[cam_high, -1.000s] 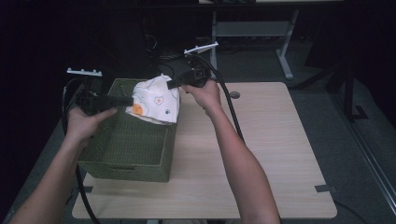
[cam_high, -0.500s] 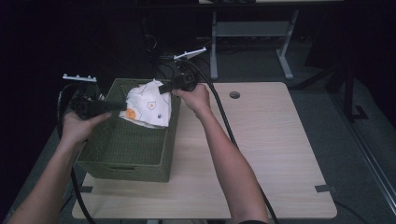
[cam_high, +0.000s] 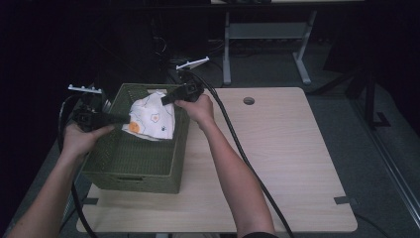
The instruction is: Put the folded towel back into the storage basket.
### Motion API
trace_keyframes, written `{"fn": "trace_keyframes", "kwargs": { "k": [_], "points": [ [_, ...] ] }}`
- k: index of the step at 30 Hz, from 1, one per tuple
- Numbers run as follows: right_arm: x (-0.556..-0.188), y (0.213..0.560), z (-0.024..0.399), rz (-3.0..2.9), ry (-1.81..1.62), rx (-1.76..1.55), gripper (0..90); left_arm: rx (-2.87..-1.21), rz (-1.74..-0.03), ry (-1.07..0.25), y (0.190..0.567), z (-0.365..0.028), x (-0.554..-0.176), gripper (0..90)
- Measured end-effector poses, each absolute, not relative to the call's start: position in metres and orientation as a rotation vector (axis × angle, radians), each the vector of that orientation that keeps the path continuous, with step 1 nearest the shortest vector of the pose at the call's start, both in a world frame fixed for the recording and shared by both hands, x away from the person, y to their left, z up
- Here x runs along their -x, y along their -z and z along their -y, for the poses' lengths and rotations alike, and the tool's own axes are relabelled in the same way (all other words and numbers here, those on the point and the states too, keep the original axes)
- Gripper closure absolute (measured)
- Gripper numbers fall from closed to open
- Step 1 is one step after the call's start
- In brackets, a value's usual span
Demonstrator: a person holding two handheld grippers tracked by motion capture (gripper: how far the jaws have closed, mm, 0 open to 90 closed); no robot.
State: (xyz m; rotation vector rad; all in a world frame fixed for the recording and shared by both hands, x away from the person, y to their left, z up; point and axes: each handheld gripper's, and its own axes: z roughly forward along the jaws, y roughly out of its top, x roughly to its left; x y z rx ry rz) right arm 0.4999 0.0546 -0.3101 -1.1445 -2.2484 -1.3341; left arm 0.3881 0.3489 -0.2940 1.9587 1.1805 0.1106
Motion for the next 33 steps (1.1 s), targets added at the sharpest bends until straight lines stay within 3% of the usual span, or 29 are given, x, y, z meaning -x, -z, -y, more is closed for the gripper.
{"fn": "trace_keyframes", "kwargs": {
  "k": [11,12,13,14,16,33],
  "points": [
    [-0.5,0.329,-0.076,2.262,1.285,1.131,76.4,-1.969,-1.264,-0.103,0.322,-0.365,-0.386,86.5],
    [-0.499,0.334,-0.082,2.268,1.274,1.121,69.6,-1.997,-1.292,-0.136,0.327,-0.367,-0.385,85.3],
    [-0.499,0.334,-0.082,2.268,1.274,1.121,69.6,-1.997,-1.292,-0.136,0.327,-0.367,-0.385,79.3],
    [-0.498,0.34,-0.088,2.28,1.246,1.122,56.7,-2.028,-1.349,-0.17,0.333,-0.371,-0.384,72.3],
    [-0.498,0.343,-0.091,2.286,1.245,1.135,54.8,-2.029,-1.363,-0.175,0.335,-0.374,-0.383,71.1],
    [-0.492,0.341,-0.078,2.288,1.264,1.128,57.4,-1.944,-1.346,-0.146,0.336,-0.379,-0.37,70.4]
  ]
}}
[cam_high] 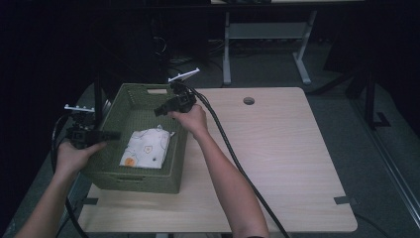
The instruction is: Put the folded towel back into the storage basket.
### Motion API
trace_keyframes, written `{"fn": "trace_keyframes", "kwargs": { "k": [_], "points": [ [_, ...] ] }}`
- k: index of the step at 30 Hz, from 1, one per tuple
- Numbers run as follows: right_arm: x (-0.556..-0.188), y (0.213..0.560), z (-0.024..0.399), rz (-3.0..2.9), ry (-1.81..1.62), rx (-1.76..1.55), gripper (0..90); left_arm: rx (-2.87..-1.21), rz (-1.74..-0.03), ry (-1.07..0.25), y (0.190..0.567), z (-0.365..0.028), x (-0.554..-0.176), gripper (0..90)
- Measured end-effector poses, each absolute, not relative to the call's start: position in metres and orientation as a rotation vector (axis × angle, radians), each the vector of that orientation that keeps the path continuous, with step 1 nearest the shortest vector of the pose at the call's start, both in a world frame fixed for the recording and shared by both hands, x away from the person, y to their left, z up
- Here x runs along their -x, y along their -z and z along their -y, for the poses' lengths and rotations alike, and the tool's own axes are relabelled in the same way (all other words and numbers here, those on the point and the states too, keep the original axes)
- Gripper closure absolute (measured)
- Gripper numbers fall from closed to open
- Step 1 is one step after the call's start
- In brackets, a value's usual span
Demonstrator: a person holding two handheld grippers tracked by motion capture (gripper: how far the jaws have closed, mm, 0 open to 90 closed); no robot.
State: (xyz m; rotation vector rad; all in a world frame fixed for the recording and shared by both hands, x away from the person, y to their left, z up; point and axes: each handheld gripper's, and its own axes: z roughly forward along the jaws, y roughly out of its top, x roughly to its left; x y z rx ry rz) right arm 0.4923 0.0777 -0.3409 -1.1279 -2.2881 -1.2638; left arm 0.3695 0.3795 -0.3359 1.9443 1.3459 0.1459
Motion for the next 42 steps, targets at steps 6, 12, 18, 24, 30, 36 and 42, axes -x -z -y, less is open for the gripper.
{"fn": "trace_keyframes", "kwargs": {
  "k": [6,12,18,24,30,36,42],
  "points": [
    [-0.492,0.339,-0.067,2.277,1.277,1.133,56.2,-1.93,-1.324,-0.15,0.328,-0.376,-0.369,70.3],
    [-0.487,0.336,-0.054,2.271,1.304,1.144,55.2,-1.923,-1.292,-0.13,0.324,-0.372,-0.369,66.2],
    [-0.484,0.331,-0.037,2.276,1.319,1.148,52.7,-1.929,-1.256,-0.141,0.318,-0.361,-0.367,64.3],
    [-0.484,0.325,-0.016,2.266,1.347,1.171,49.8,-1.94,-1.238,-0.141,0.313,-0.351,-0.368,64.0],
    [-0.482,0.321,0.008,2.249,1.379,1.195,47.6,-1.931,-1.219,-0.125,0.31,-0.338,-0.367,64.0],
    [-0.478,0.322,0.035,2.216,1.405,1.223,45.0,-1.94,-1.208,-0.125,0.307,-0.326,-0.364,63.4],
    [-0.475,0.321,0.058,2.202,1.426,1.234,44.0,-1.941,-1.198,-0.131,0.302,-0.313,-0.359,62.0]
  ]
}}
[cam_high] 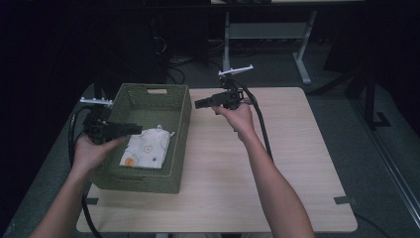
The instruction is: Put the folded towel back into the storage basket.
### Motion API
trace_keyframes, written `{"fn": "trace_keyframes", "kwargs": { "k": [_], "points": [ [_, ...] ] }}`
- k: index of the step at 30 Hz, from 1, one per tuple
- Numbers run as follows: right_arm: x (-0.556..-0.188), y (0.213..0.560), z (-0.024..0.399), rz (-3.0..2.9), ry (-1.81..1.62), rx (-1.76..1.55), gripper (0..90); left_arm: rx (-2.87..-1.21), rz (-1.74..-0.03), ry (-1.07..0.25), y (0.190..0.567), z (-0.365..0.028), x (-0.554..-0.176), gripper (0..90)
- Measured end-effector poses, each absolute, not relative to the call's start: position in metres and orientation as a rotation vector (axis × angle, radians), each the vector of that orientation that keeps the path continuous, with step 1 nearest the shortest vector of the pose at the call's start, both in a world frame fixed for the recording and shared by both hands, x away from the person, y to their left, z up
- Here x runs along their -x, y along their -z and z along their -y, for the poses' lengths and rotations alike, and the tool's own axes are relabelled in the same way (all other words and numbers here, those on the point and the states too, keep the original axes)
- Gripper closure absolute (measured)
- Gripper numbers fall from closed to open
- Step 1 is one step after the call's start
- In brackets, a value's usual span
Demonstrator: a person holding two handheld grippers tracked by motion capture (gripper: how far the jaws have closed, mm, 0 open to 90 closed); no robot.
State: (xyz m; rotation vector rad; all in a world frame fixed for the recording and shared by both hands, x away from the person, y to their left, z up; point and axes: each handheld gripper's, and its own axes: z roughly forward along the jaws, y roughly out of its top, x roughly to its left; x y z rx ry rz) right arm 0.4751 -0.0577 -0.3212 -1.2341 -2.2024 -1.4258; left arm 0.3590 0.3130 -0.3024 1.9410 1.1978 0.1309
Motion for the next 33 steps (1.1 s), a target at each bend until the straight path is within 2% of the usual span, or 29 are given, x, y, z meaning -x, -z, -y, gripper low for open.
{"fn": "trace_keyframes", "kwargs": {
  "k": [33],
  "points": [
    [-0.449,0.333,0.176,2.137,1.492,1.361,39.9,-1.994,-1.061,-0.072,0.298,-0.197,-0.355,57.8]
  ]
}}
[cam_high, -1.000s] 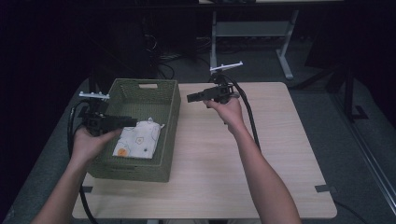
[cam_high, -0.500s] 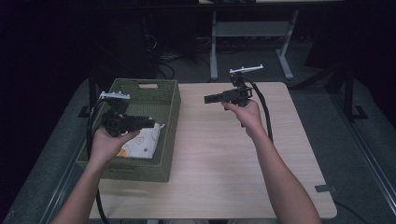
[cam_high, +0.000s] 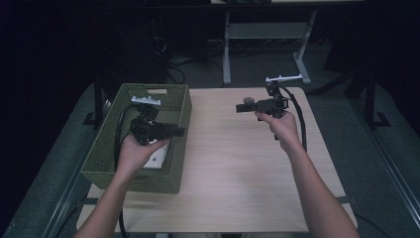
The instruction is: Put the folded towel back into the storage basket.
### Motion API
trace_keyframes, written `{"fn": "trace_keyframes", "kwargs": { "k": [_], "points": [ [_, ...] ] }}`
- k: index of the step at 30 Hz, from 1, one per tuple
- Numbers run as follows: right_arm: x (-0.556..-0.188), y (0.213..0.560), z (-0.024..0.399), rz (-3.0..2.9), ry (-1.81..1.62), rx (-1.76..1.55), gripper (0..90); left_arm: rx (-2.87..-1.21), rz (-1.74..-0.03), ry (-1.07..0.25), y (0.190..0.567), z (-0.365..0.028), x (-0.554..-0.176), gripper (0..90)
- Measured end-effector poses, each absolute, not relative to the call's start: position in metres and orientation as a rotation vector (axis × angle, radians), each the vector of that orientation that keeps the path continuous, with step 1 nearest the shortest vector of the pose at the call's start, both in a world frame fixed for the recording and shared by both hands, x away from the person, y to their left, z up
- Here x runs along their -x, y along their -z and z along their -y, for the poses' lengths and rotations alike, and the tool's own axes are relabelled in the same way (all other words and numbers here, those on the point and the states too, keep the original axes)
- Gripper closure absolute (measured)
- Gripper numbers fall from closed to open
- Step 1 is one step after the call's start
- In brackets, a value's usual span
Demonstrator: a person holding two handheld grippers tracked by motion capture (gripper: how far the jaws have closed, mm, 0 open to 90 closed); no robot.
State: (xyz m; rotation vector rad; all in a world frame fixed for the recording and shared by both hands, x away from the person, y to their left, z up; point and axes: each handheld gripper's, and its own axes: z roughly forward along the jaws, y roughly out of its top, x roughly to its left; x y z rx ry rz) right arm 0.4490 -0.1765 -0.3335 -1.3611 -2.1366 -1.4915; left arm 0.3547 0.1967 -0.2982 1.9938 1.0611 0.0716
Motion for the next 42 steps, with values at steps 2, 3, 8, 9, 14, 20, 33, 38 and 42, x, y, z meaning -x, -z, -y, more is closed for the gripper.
{"fn": "trace_keyframes", "kwargs": {
  "k": [2,3,8,9,14,20,33,38,42],
  "points": [
    [-0.447,0.336,0.184,2.133,1.493,1.375,39.6,-2.0,-1.053,-0.065,0.3,-0.191,-0.355,56.9],
    [-0.447,0.336,0.184,2.133,1.493,1.375,39.6,-2.0,-1.053,-0.065,0.3,-0.191,-0.355,56.1],
    [-0.439,0.341,0.203,2.108,1.499,1.416,37.6,-2.006,-1.04,-0.052,0.304,-0.174,-0.357,54.0],
    [-0.439,0.341,0.203,2.108,1.499,1.416,37.6,-2.006,-1.04,-0.052,0.304,-0.174,-0.357,53.6],
    [-0.433,0.346,0.218,2.087,1.498,1.443,35.5,-2.007,-1.031,-0.053,0.307,-0.16,-0.358,51.5],
    [-0.426,0.352,0.237,2.063,1.498,1.48,33.1,-2.015,-1.016,-0.029,0.313,-0.145,-0.358,48.6],
    [-0.416,0.365,0.257,2.047,1.477,1.52,30.7,-2.03,-1.008,-0.019,0.321,-0.124,-0.357,38.5],
    [-0.41,0.371,0.265,2.042,1.467,1.535,30.4,-2.03,-0.993,-0.01,0.325,-0.113,-0.355,37.5],
    [-0.405,0.376,0.272,2.041,1.456,1.548,29.6,-2.035,-0.993,0.007,0.333,-0.107,-0.354,36.5]
  ]
}}
